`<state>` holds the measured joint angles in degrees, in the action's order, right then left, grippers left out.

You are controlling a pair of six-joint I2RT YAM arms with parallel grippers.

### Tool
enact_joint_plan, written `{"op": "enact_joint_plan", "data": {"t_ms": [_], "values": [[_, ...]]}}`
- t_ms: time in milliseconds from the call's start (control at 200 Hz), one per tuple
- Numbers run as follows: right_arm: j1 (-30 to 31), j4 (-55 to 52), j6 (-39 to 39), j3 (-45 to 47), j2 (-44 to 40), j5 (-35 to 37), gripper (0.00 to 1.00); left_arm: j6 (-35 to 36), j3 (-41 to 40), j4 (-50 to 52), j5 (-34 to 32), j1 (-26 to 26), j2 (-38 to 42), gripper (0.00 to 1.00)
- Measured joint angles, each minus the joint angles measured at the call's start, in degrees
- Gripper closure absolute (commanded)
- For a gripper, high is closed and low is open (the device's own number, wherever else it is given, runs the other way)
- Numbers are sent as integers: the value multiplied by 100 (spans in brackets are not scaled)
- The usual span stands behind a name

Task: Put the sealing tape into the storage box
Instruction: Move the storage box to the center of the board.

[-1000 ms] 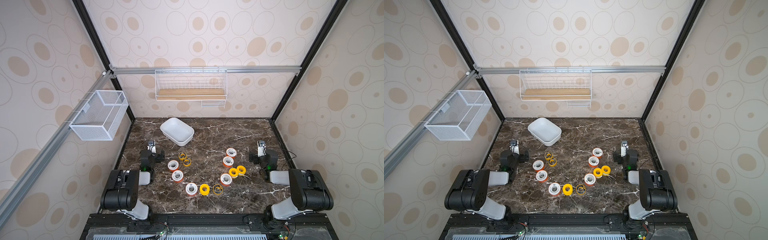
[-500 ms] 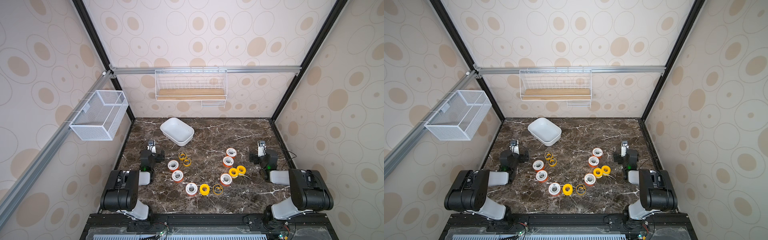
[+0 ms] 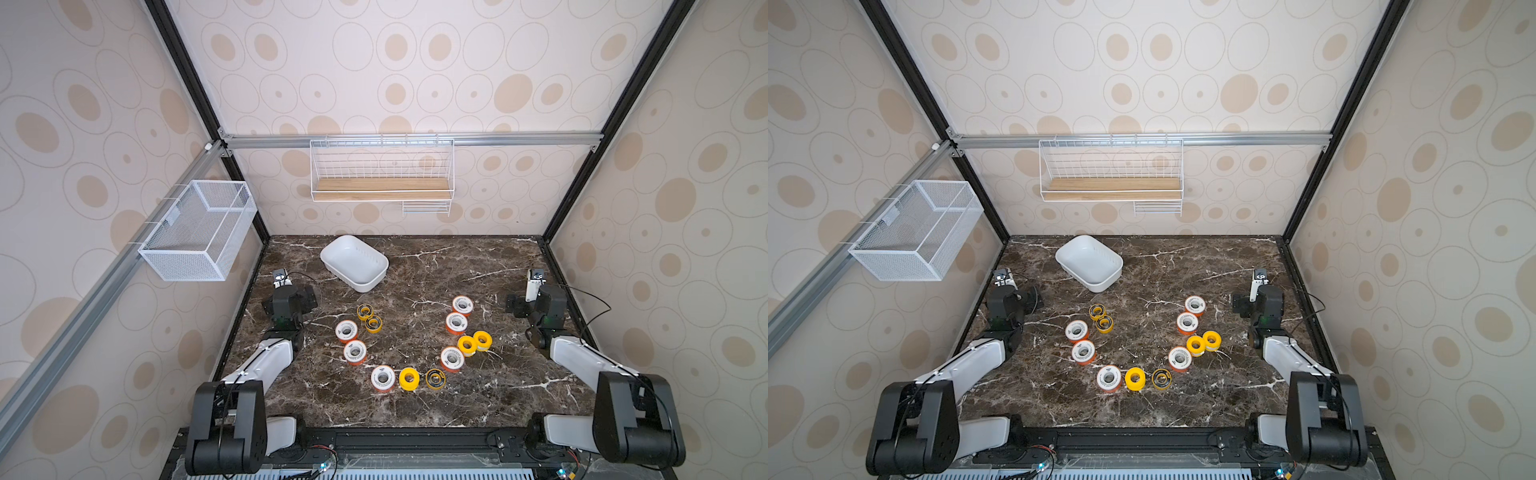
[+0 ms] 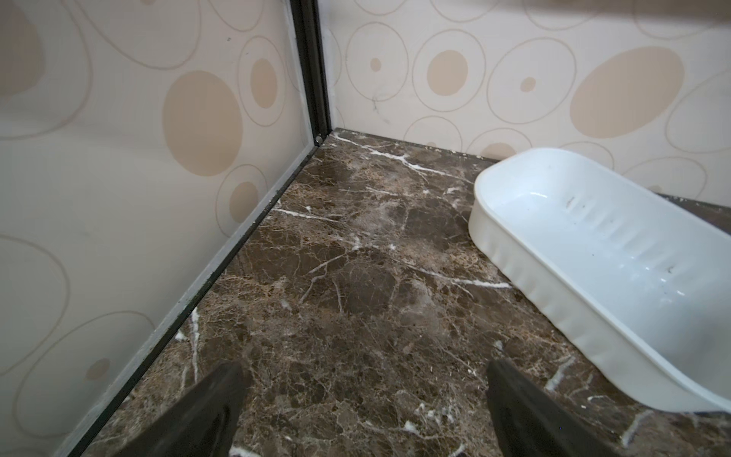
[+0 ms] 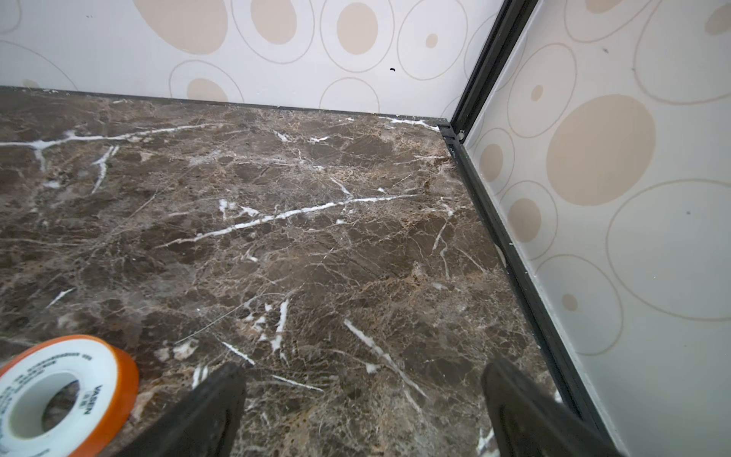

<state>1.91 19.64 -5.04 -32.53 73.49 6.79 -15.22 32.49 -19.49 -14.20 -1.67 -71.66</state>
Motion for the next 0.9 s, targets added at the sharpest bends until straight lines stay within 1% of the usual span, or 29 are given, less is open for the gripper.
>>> {"op": "enact_joint_plan", "data": {"t_ms": [115,220,290,391,446,536,641,691,791,866,901], "values": [[0,-820,-330,-446,-105,-256,0,-374,81,592,-20,0,236,1],[17,-1163,-590,-610,-236,-667,0,-791,225,1237,116,-4,299,1],[70,-1335,-739,-610,-323,-986,0,-1152,321,1558,411,-15,295,1],[317,-1534,-914,-595,-411,-1307,0,-1635,442,1840,1038,-15,179,1],[527,-1565,-992,-531,-507,-1403,0,-1864,557,1965,1410,-15,-7,2],[881,-1582,-1088,-369,-708,-1462,0,-2170,837,2149,1969,-7,-431,6],[1281,-1578,-1137,-232,-800,-1456,0,-2385,1287,2391,2406,81,-970,15],[1408,-1567,-1150,-186,-796,-1443,0,-2441,1567,2535,2553,120,-1231,24],[1543,-1563,-1150,-142,-763,-1443,0,-2514,2175,2782,2778,251,-1751,37],[1545,-1558,-1150,-142,-730,-1436,0,-2531,2608,2914,2876,367,-2100,42],[1543,-1558,-1150,-142,-717,-1429,0,-2531,2782,2981,2903,413,-2240,43]]}}
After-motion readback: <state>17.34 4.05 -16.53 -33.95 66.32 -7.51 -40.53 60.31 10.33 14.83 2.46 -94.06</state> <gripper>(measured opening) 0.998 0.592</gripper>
